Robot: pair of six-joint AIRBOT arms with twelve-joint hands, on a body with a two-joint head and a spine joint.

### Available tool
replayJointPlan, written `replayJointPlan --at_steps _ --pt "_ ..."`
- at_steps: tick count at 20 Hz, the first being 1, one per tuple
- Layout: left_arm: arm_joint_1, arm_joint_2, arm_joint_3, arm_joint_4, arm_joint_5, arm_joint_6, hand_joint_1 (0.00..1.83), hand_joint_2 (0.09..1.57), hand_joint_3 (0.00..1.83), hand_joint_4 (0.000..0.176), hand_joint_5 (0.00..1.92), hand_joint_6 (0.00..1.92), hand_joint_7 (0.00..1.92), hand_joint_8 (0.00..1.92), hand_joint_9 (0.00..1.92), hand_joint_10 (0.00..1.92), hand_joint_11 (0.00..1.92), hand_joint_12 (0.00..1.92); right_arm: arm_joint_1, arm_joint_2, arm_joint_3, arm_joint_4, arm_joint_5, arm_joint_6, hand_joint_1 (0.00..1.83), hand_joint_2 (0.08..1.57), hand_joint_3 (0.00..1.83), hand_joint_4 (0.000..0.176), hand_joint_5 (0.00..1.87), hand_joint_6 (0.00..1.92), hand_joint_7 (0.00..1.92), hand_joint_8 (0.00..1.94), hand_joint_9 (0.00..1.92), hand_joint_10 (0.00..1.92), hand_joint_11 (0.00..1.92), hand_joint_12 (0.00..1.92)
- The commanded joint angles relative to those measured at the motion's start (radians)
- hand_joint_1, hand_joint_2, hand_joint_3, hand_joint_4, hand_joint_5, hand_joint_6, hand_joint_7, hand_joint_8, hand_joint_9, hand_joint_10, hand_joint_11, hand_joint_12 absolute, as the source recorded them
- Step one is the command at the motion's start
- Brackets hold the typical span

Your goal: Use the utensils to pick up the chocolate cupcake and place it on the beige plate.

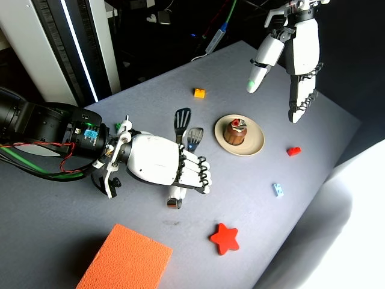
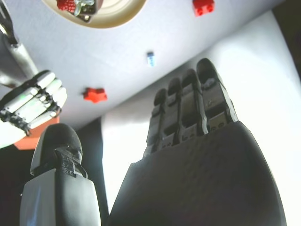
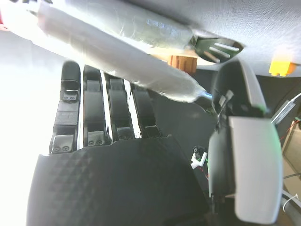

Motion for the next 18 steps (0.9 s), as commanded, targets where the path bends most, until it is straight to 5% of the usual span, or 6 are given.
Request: replayJointPlan --at_steps 1,10,18 --pt "-0.007 0.009 0.001 0.037 -0.051 -0.002 0.4 1.08 0.0 0.0 0.1 0.0 0.1 0.0 0.1 0.0 0.0 0.31 0.011 0.017 -0.003 -0.005 0.084 -0.001 0.02 0.9 0.0 0.052 0.0 0.0 0.0 0.0 0.0 0.0 0.0 0.0" --pt "-0.005 0.009 -0.002 0.037 -0.05 -0.002 0.37 1.08 0.0 0.0 0.13 0.0 0.13 0.0 0.12 0.0 0.0 0.35 0.059 0.146 -0.097 -0.004 0.042 -0.045 0.15 0.9 0.0 0.045 0.0 0.0 0.0 0.0 0.0 0.0 0.0 0.0" --pt "-0.013 0.009 -0.009 0.037 -0.059 -0.021 0.4 1.08 0.0 0.0 0.1 0.0 0.12 0.01 0.09 0.0 0.0 0.35 0.221 0.293 -0.173 -0.004 0.008 -0.061 0.08 0.92 0.0 0.048 0.0 0.0 0.0 0.0 0.0 0.0 0.04 0.02"
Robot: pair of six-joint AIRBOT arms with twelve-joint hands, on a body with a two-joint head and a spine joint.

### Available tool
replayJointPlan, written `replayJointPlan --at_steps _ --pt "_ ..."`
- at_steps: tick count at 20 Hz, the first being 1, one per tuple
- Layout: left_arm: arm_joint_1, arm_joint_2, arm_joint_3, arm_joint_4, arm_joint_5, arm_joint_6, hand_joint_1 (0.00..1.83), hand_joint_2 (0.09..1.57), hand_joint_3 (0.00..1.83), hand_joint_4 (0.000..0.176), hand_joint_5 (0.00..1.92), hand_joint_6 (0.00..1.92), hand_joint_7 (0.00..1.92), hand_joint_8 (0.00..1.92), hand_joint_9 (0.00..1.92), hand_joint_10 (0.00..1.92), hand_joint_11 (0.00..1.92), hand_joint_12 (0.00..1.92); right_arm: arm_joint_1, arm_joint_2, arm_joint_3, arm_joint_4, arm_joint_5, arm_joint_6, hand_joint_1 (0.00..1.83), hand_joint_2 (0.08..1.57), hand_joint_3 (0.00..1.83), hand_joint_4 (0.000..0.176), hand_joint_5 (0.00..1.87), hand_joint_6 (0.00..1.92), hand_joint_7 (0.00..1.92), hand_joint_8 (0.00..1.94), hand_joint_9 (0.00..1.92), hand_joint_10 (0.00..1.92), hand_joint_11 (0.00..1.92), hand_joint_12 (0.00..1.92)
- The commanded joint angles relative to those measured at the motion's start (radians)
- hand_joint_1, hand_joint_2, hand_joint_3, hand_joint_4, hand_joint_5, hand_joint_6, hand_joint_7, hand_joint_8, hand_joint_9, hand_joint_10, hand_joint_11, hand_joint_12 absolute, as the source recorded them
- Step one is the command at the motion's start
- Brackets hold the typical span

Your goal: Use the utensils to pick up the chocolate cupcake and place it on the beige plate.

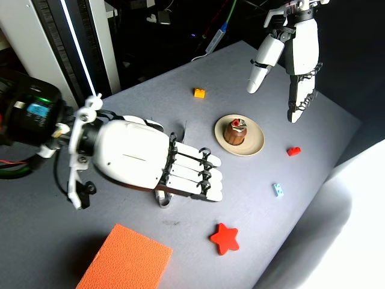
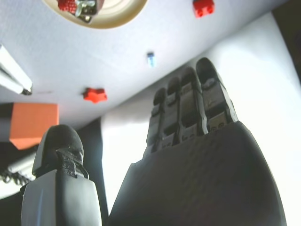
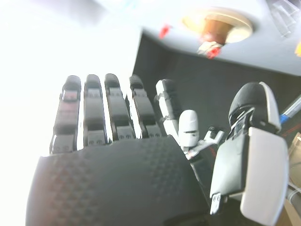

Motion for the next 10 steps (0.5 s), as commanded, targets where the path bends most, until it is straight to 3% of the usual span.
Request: replayJointPlan --at_steps 1,5,10 --pt "-0.016 0.009 -0.003 0.038 -0.068 -0.006 0.41 1.07 0.0 0.0 0.11 0.0 0.12 0.01 0.1 0.0 0.0 0.36 0.038 0.011 -0.015 -0.004 0.119 -0.019 0.11 0.92 0.0 0.046 0.0 0.0 0.0 0.0 0.0 0.0 0.03 0.02" --pt "-0.017 0.007 0.007 0.038 -0.078 -0.006 0.41 1.07 0.0 0.0 0.13 0.0 0.15 0.01 0.14 0.01 0.0 0.44 0.087 0.034 -0.073 -0.004 0.096 -0.086 0.13 0.92 0.0 0.038 0.0 0.0 0.0 0.0 0.0 0.0 0.05 0.04" --pt "-0.021 0.005 0.014 0.038 -0.062 -0.006 0.4 1.07 0.0 0.0 0.13 0.0 0.16 0.0 0.15 0.0 0.0 0.47 0.117 0.067 -0.091 -0.004 0.057 -0.091 0.13 0.93 0.01 0.041 0.0 0.0 0.0 0.0 0.0 0.0 0.05 0.06"
